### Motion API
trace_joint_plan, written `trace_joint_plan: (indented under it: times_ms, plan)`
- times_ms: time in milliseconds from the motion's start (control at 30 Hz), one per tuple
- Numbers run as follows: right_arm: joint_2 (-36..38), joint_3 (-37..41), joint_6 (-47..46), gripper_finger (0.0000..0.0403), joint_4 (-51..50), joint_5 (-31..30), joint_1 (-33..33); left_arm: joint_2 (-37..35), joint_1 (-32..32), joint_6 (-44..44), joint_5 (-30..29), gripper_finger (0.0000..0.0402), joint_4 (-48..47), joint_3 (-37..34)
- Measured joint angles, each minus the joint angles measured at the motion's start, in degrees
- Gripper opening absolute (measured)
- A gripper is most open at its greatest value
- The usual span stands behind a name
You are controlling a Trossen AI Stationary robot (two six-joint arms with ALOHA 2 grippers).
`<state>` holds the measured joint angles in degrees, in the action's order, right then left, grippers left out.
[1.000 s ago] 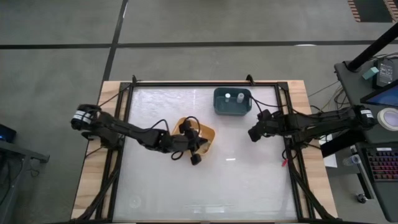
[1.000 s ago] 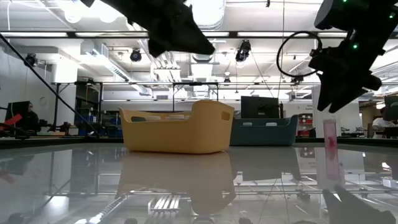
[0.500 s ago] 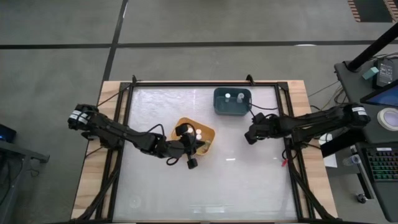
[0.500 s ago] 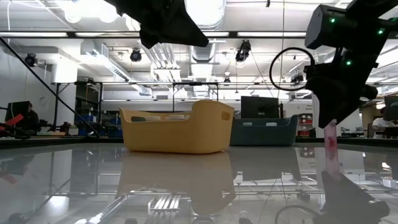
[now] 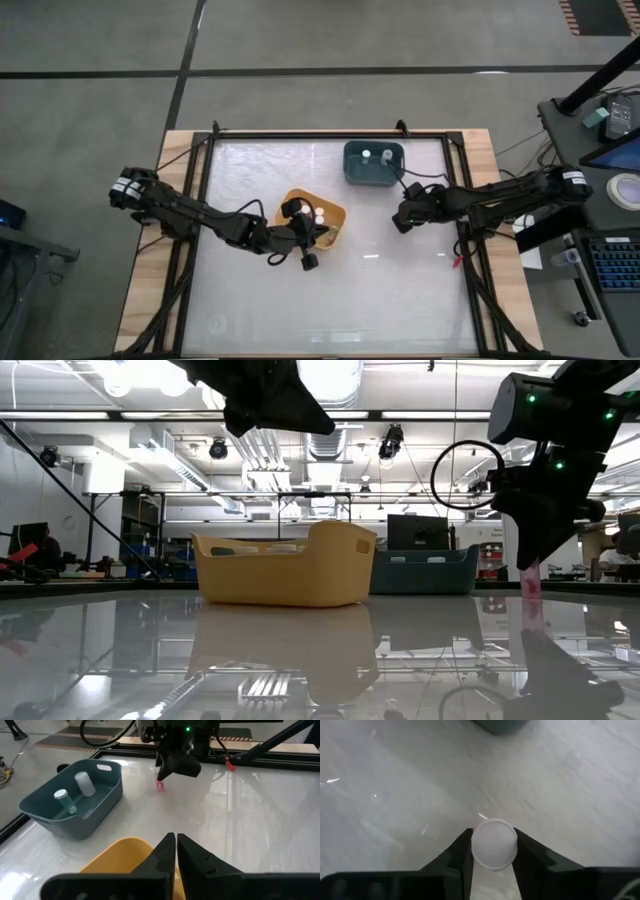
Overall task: Pick and place medicine bottles into bin by pill shape (circle, oval)
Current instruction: Put the pink pill bottle into the yellow bin
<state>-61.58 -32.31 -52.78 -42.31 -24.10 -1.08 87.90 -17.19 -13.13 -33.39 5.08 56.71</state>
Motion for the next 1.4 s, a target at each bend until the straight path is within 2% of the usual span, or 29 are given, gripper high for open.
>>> trace_joint_plan:
  times_ms: [100, 300, 533, 733, 933, 1067, 1200, 1400]
  plan:
    - [0.4, 0.0, 0.4, 0.0096, -0.2, 0.0, 0.0, 0.0, 0.0, 0.0, 0.0, 0.0001, 0.1, 0.0]
    - [2.6, 0.0, 2.7, 0.012, -1.2, 0.4, -0.2, 0.0, -0.3, 0.0, 0.0, 0.0001, 0.5, 0.0]
    - [8.9, 0.1, 9.0, 0.0101, 2.1, 3.3, -5.2, 0.0, -0.6, 0.0, 0.0, 0.0001, 0.6, 0.0]
    - [10.6, 1.0, 15.0, 0.011, 13.8, 3.5, -11.3, 0.0, -0.6, 0.0, 0.1, 0.0001, 2.7, 0.0]
    - [8.9, 2.8, 27.9, 0.0106, 29.9, 3.5, -15.5, 0.0, -0.6, 0.0, 0.1, 0.0002, 5.3, 0.0]
    - [7.8, 5.4, 37.0, 0.0107, 43.6, 3.7, -17.2, 0.0, -0.6, 0.0, 0.5, 0.0002, 5.3, 0.0]
    - [6.3, 6.8, 42.8, 0.0108, 54.6, 3.5, -17.4, 0.0, -0.5, 0.0, 3.7, 0.0002, 7.6, -0.2]
    - [4.3, 7.0, 46.4, 0.0108, 60.0, 3.6, -17.3, 0.7, -0.5, 0.2, 6.9, 0.0003, 13.9, -2.0]
